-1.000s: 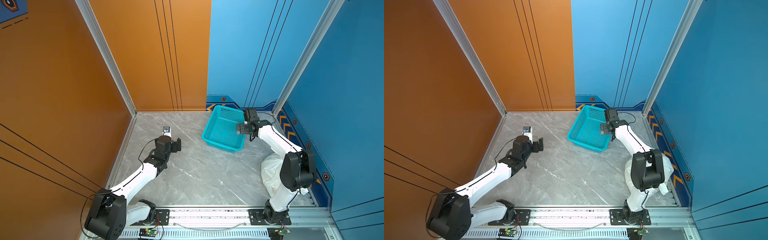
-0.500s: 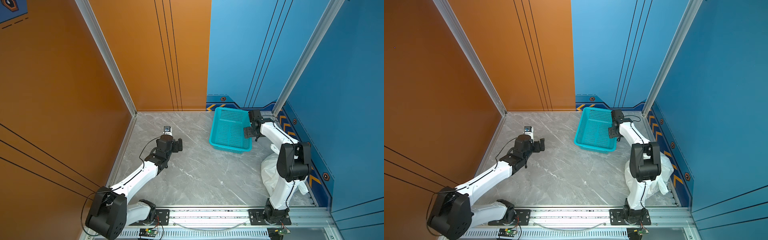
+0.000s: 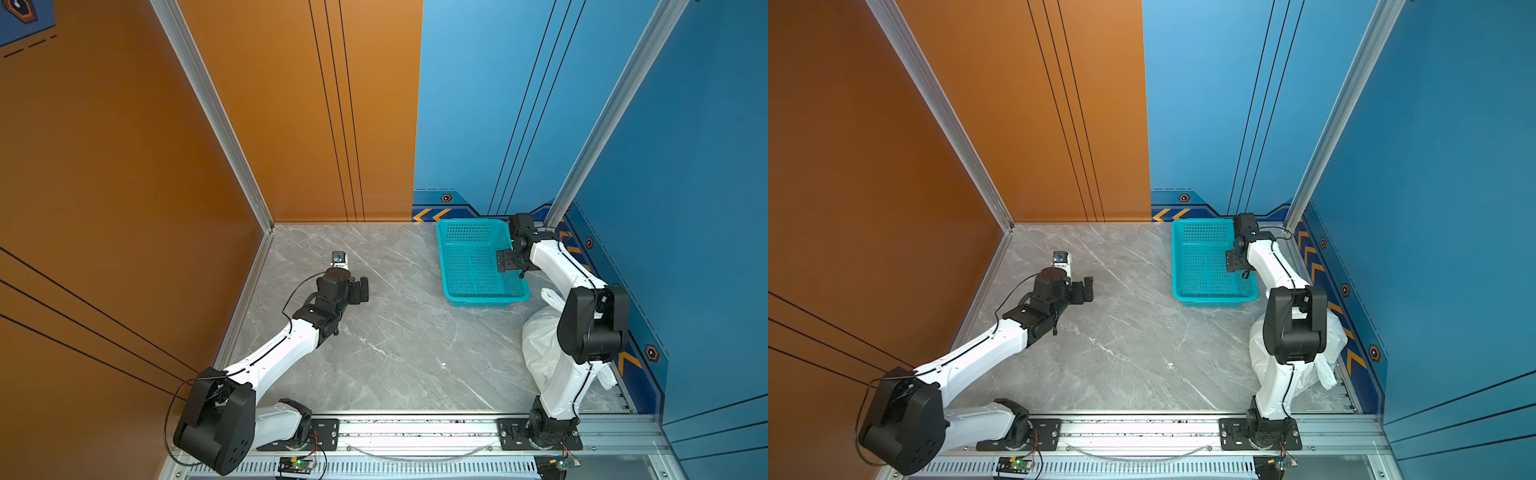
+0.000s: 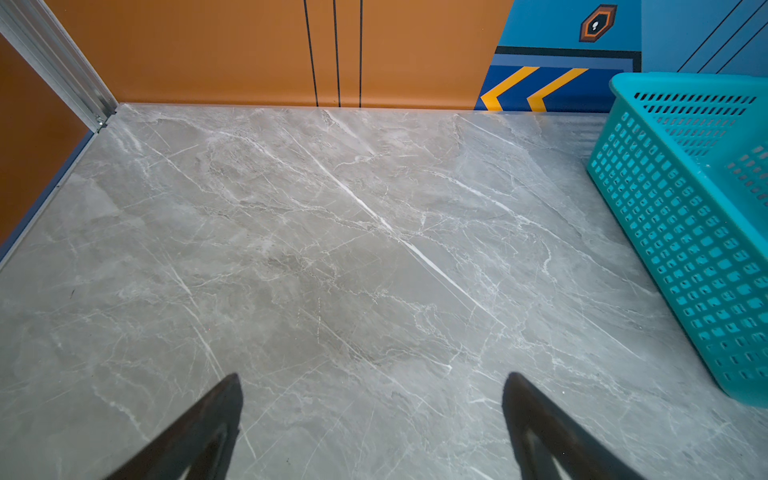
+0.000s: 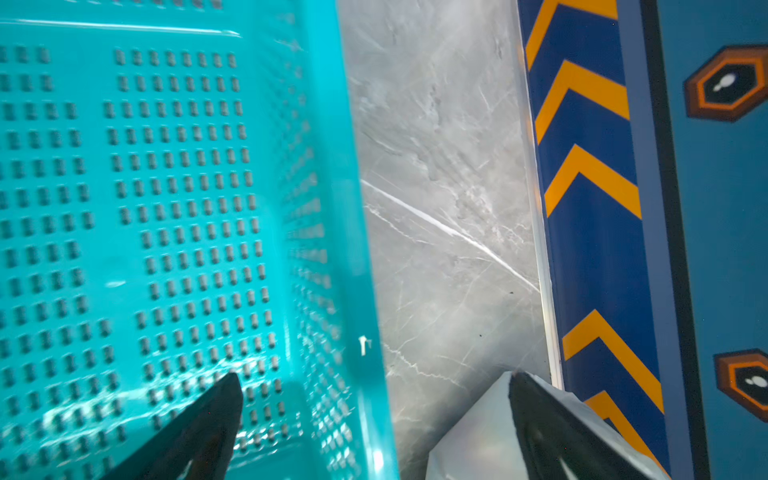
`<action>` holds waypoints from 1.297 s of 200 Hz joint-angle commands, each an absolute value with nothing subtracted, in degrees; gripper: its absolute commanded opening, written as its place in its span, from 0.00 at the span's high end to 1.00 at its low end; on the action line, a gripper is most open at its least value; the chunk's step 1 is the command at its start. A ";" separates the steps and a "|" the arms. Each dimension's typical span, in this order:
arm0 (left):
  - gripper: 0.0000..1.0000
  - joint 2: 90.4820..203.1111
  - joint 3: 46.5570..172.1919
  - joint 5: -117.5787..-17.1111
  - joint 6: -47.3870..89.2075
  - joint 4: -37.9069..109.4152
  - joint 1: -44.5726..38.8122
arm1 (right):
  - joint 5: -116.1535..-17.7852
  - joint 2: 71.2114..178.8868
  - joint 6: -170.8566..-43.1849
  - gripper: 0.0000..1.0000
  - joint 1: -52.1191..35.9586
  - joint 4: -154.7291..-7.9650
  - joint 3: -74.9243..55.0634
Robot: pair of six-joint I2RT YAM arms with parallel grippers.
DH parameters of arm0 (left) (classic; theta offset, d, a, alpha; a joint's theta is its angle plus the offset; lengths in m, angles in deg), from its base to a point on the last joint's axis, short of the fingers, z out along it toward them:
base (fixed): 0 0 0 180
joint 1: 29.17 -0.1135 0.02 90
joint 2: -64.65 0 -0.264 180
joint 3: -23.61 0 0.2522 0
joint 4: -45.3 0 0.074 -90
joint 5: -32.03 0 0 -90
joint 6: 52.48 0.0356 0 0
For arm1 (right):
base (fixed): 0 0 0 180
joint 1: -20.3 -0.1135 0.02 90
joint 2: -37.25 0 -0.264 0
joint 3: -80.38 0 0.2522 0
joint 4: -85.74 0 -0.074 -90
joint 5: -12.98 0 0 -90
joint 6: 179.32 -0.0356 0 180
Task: Untie the knot of the plastic bag and take out the fruit
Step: 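Reach the right gripper to the teal basket rim and grasp it, then drag the teal basket with the right gripper farther from the robot, release it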
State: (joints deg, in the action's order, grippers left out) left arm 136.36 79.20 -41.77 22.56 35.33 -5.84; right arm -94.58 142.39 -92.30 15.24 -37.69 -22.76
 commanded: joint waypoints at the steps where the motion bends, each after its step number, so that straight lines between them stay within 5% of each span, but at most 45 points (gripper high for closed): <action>1: 0.02 136.80 80.80 -42.73 20.70 33.72 -5.35 | -92.94 137.28 -94.42 0.00 11.20 -33.83 -24.89; 77: 0.02 139.87 81.18 -50.31 16.45 36.01 -4.77 | -84.73 144.82 -100.67 0.00 -3.55 -35.21 -30.93; 171: 0.02 140.35 80.54 -50.02 15.77 35.88 -4.33 | -88.22 157.55 -101.41 0.39 -7.20 -35.80 -37.88; 259: 0.02 141.04 81.43 -48.84 15.54 35.24 -4.34 | -88.56 158.10 -101.00 0.84 -4.62 -35.67 -37.35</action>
State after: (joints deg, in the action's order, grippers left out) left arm 140.60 79.53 -49.48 16.41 35.13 -4.72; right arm -87.76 158.11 -101.77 -6.29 -35.94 -36.44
